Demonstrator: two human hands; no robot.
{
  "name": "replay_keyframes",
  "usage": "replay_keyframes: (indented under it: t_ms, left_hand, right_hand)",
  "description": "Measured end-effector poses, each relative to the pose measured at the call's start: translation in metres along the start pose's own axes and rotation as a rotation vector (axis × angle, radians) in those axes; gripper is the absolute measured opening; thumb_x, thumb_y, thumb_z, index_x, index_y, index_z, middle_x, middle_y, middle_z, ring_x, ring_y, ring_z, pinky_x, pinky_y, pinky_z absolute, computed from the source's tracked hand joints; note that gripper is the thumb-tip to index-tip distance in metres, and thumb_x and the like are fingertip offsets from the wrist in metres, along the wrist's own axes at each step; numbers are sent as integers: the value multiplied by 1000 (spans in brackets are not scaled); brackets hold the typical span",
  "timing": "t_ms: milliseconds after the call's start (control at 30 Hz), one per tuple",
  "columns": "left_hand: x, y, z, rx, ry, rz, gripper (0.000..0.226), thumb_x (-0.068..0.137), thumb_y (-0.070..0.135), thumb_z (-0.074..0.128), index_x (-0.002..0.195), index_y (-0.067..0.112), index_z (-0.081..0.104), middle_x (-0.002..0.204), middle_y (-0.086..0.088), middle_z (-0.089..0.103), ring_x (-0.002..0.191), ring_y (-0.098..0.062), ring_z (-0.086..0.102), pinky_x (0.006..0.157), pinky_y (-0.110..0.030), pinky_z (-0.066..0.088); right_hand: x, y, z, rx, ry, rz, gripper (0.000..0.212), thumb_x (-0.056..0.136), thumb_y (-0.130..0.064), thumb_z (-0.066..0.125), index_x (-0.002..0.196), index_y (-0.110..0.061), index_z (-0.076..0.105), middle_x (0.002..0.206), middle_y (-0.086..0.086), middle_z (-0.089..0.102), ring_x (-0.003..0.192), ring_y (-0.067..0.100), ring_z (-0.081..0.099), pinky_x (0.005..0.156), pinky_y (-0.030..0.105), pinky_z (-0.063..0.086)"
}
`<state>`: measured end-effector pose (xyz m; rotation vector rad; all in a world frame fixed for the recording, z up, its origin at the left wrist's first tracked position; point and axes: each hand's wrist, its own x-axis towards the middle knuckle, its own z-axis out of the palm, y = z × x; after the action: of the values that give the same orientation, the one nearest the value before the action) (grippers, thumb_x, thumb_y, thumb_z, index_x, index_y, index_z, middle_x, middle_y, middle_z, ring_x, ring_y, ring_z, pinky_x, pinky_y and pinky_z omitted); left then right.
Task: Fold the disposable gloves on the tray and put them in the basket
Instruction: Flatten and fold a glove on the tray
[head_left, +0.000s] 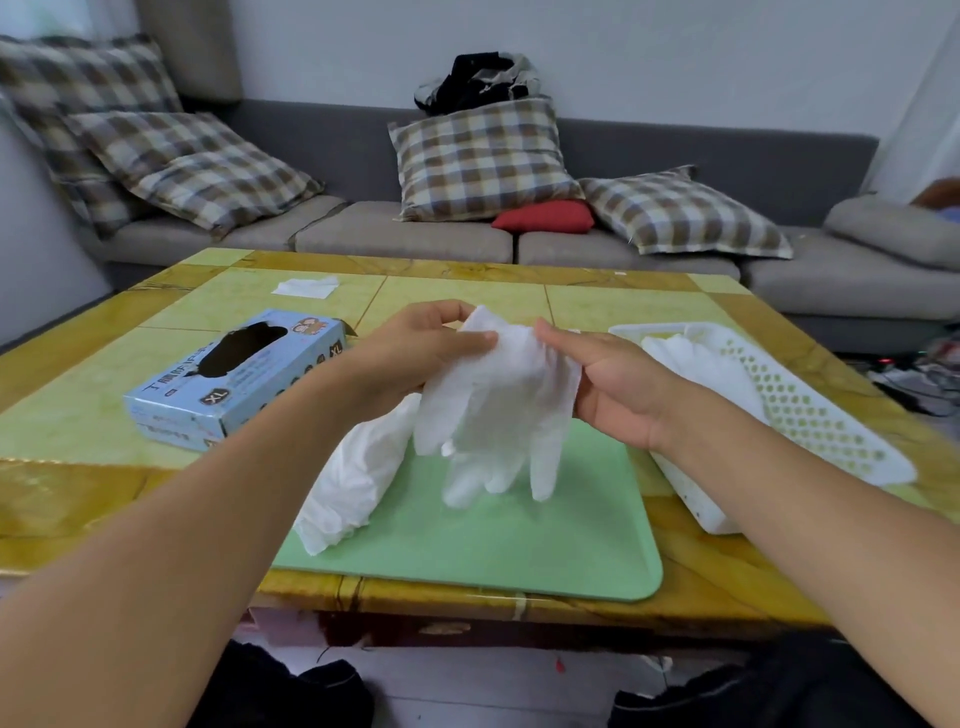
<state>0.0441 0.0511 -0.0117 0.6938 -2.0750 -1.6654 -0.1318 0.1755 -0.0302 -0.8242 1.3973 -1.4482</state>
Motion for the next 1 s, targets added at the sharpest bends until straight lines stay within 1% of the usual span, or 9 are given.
replay_keyframes:
  t_ms: [100, 200, 267, 333, 500, 567, 700, 833, 1000]
  left_hand:
    - [8, -1, 9, -9, -11, -56, 37, 93, 39, 69, 114, 9, 72, 103, -11, 75, 88, -24, 68, 80, -35, 51]
    - [21, -6, 14, 50, 80, -152, 13, 95, 27, 69, 99, 15, 74, 88, -2, 78, 70, -11, 72, 61, -22, 56]
    - [30, -14, 17, 85, 150, -181, 9, 95, 24, 69, 95, 16, 74, 87, 0, 78, 71, -12, 72, 60, -22, 56]
    - [39, -20, 18, 67, 226, -82, 12, 95, 22, 69, 98, 12, 75, 87, -1, 75, 77, -16, 69, 64, -24, 54]
    - [46, 8, 21, -70, 305, 378, 10, 96, 17, 68, 97, 22, 76, 92, 7, 78, 84, -7, 71, 76, -20, 52]
    - [43, 13, 21, -48, 248, 430, 11, 94, 14, 70, 99, 22, 76, 97, 5, 78, 92, -10, 73, 79, -19, 53]
    - [34, -15, 22, 47, 94, 284, 12, 84, 6, 78, 87, 17, 76, 88, 0, 79, 80, -13, 73, 76, -23, 55]
    - [29, -49, 19, 379, -266, 113, 14, 80, 3, 82, 85, 16, 78, 81, 0, 77, 75, -10, 70, 79, -27, 54]
    - [20, -58, 27, 634, -596, -9, 18, 84, 10, 80, 90, 27, 78, 96, 3, 78, 98, -13, 73, 101, -35, 53]
  right_hand:
    - [1, 4, -4, -26, -25, 45, 38, 99, -24, 63, 126, 2, 67, 117, 16, 73, 101, 29, 71, 92, 41, 57]
    - [11, 11, -12, -36, -3, 83, 31, 99, -21, 63, 123, -1, 68, 108, 12, 76, 90, 24, 74, 78, 34, 61]
    - [20, 15, -17, -9, 50, 86, 26, 99, -19, 64, 120, -4, 68, 102, 10, 76, 85, 22, 73, 74, 32, 60]
    - [28, 14, -18, 18, 103, -22, 21, 97, -14, 66, 115, -4, 70, 100, 11, 76, 86, 22, 71, 79, 34, 58]
    - [28, -19, -20, -60, 184, -535, 15, 93, -8, 71, 107, -6, 75, 109, 17, 75, 94, 23, 71, 89, 38, 58]
    - [23, -21, -25, -114, 166, -567, 13, 90, -5, 74, 103, -5, 75, 105, 12, 76, 93, 20, 72, 85, 34, 59]
    - [19, 1, -37, -374, 133, -460, 16, 80, -3, 82, 95, -5, 75, 87, 2, 72, 77, 10, 65, 73, 22, 53]
    - [9, 28, -46, -739, -195, -232, 12, 82, -4, 82, 92, -6, 78, 83, -1, 74, 75, 4, 64, 74, 20, 52]
    - [-3, 47, -32, -1017, -448, -168, 10, 87, -13, 78, 96, -15, 79, 90, -9, 77, 86, 4, 69, 82, 20, 53]
